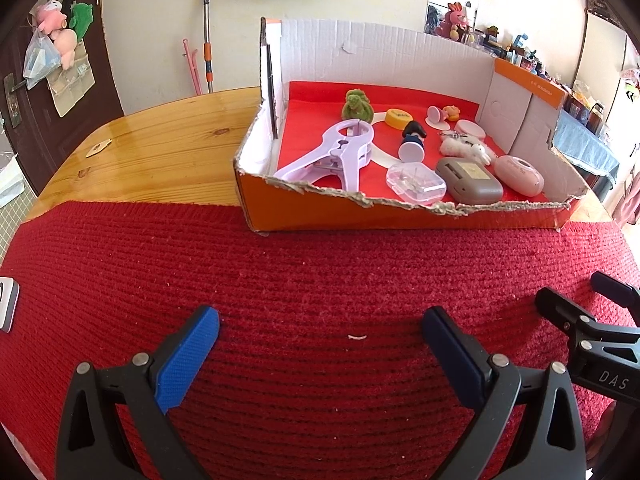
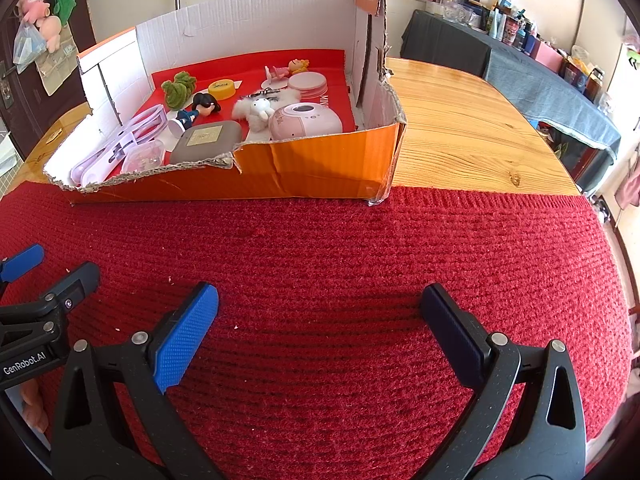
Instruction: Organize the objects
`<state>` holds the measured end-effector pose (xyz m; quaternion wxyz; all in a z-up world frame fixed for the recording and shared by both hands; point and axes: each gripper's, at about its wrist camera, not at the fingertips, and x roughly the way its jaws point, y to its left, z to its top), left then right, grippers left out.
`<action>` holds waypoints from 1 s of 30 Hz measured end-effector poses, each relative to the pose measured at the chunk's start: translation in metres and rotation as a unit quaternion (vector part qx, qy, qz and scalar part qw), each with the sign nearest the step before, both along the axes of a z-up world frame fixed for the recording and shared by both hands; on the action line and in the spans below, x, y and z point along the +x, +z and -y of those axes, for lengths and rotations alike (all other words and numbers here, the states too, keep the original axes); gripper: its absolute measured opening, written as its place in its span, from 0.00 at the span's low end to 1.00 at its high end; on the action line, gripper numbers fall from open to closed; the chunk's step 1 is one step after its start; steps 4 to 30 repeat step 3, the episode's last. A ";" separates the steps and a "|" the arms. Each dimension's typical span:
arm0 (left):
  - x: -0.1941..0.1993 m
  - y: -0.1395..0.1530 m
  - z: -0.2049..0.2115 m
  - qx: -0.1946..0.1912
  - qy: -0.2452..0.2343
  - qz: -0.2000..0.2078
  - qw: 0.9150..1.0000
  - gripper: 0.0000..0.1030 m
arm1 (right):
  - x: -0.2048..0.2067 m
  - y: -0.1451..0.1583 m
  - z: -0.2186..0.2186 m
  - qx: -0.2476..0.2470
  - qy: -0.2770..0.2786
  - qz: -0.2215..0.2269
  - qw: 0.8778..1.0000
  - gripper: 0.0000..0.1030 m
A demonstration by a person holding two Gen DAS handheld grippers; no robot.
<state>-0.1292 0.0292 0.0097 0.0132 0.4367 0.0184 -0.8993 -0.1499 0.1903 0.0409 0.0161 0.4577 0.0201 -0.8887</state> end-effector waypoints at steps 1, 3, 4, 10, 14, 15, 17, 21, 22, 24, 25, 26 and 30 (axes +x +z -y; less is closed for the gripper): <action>0.000 0.000 0.000 0.000 0.001 0.000 1.000 1.00 | 0.000 0.000 0.000 0.000 0.000 0.000 1.000 1.00; 0.000 0.000 0.000 0.000 0.000 0.000 1.000 1.00 | 0.000 0.000 0.000 0.000 0.000 0.000 1.000 1.00; 0.000 0.000 0.000 0.000 0.000 0.000 1.000 1.00 | 0.000 0.000 0.000 0.000 0.000 0.000 1.000 1.00; 0.000 0.000 0.000 0.000 0.000 0.000 1.000 1.00 | 0.000 0.000 0.000 0.000 0.000 0.000 1.000 1.00; 0.000 0.000 0.000 0.000 0.000 0.000 1.000 1.00 | 0.000 0.000 0.000 0.000 0.000 0.000 1.000 1.00; 0.000 0.000 0.000 0.000 0.000 0.000 1.000 1.00 | 0.000 0.000 0.000 0.000 0.000 0.000 1.000 1.00; 0.000 0.000 0.000 0.000 0.000 0.000 1.000 1.00 | 0.000 0.000 0.000 0.000 0.000 0.000 1.000 1.00; 0.000 0.000 0.000 0.000 0.000 0.000 1.000 1.00 | 0.000 0.000 0.000 0.000 0.000 0.000 1.000 1.00; 0.000 0.000 0.000 0.000 0.000 0.000 1.000 1.00 | 0.000 0.000 0.000 0.000 0.000 0.000 1.000 1.00; 0.000 0.000 0.000 0.000 0.000 0.000 1.000 1.00 | 0.000 0.000 0.000 0.000 0.000 0.000 1.000 1.00; 0.000 0.000 0.000 0.000 0.000 0.000 1.000 1.00 | 0.000 0.000 0.000 0.000 0.000 0.000 1.000 1.00; 0.000 0.000 0.000 0.000 0.000 0.000 1.000 1.00 | 0.000 0.000 0.000 0.000 0.000 0.000 1.000 1.00; 0.000 0.000 0.000 0.000 0.000 0.000 1.000 1.00 | 0.000 0.000 0.000 0.000 0.000 0.000 1.000 1.00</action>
